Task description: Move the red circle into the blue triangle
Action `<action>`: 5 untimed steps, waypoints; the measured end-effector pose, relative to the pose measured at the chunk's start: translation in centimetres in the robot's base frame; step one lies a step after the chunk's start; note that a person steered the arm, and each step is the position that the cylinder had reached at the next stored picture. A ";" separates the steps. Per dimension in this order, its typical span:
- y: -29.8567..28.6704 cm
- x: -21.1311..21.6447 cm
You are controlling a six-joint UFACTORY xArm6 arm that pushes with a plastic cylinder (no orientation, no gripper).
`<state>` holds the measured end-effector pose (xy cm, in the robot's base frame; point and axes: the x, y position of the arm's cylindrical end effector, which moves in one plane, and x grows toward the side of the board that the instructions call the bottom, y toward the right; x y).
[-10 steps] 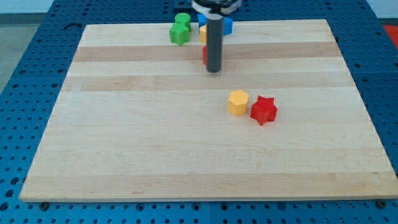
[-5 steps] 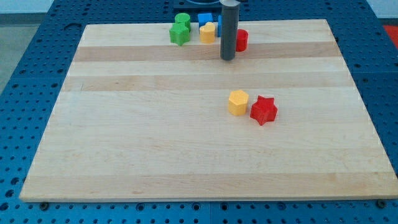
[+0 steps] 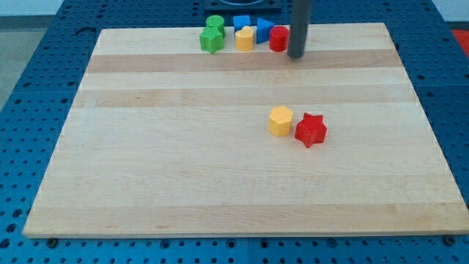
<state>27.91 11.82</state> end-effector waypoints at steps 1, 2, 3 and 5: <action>1.1 -1.4; -1.5 -2.0; -4.2 -2.0; -5.2 -2.0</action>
